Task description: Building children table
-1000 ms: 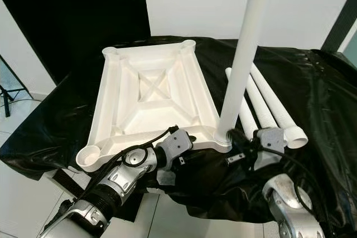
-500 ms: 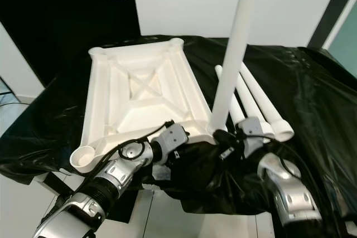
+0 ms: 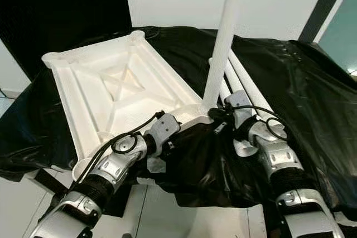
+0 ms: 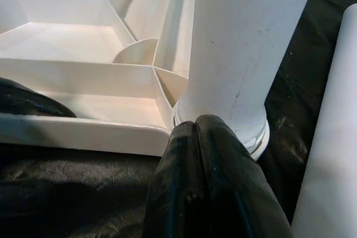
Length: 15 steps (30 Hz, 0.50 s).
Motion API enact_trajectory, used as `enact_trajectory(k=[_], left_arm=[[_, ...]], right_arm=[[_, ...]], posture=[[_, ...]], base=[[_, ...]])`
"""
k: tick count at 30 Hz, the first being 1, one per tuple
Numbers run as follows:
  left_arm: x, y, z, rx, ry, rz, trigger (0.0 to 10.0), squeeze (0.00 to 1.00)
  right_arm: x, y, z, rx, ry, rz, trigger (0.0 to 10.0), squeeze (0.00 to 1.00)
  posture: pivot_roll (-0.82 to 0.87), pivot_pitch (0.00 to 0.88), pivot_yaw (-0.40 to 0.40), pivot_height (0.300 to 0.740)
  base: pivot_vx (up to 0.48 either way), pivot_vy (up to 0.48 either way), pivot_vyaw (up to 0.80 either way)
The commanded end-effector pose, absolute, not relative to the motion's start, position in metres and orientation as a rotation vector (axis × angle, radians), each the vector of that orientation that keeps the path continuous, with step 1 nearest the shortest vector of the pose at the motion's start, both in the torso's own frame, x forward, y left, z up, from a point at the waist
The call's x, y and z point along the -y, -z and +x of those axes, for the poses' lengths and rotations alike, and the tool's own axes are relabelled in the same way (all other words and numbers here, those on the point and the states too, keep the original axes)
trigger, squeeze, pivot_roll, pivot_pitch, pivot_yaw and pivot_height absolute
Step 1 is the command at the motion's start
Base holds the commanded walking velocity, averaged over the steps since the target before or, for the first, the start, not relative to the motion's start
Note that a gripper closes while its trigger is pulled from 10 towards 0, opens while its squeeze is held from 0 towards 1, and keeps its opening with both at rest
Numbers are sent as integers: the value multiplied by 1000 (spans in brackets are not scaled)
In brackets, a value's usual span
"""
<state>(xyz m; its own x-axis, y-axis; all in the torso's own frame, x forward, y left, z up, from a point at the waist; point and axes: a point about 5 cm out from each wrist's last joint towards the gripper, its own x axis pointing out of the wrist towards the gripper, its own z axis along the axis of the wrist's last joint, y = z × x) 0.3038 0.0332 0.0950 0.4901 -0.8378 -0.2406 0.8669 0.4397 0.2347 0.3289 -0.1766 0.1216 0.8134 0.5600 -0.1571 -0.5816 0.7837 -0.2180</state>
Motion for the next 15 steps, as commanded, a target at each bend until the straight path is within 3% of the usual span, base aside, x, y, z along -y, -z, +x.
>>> enact_trajectory(k=[1,5,6,8,10,11,14,15], left_arm=[[-27,-76,289,-158,1119,310,10000,0],[-25,-94,295,-64,1073,235,10000,0],[-23,-107,297,-7,1071,154,10000,0],[-21,-132,296,100,1109,9,10000,0],[-21,-140,294,132,1131,-28,10000,0],[-20,-143,291,146,1171,-42,10000,0],[-20,-145,289,152,1197,-46,10000,0],[-19,-146,286,153,1231,-55,10000,0]], right_arm=[[165,-124,329,-38,-595,-223,0,0],[158,-121,320,-8,-566,-180,588,0],[158,-121,315,2,-545,-157,1451,0],[158,-119,306,18,-495,-127,4118,0],[159,-119,303,22,-476,-120,4118,0],[161,-118,301,23,-450,-116,9216,0],[162,-117,299,24,-434,-114,9216,0],[162,-117,297,25,-421,-113,10000,0]], posture=[[256,0,-32,740],[244,0,-27,740],[233,0,-21,740],[216,0,-15,740],[216,0,-15,740],[202,0,-9,740],[202,0,-9,740],[190,0,-3,740]], base=[[0,0,0],[0,0,0],[0,0,0],[0,0,0],[0,0,0],[0,0,0],[0,0,0],[0,0,0]])
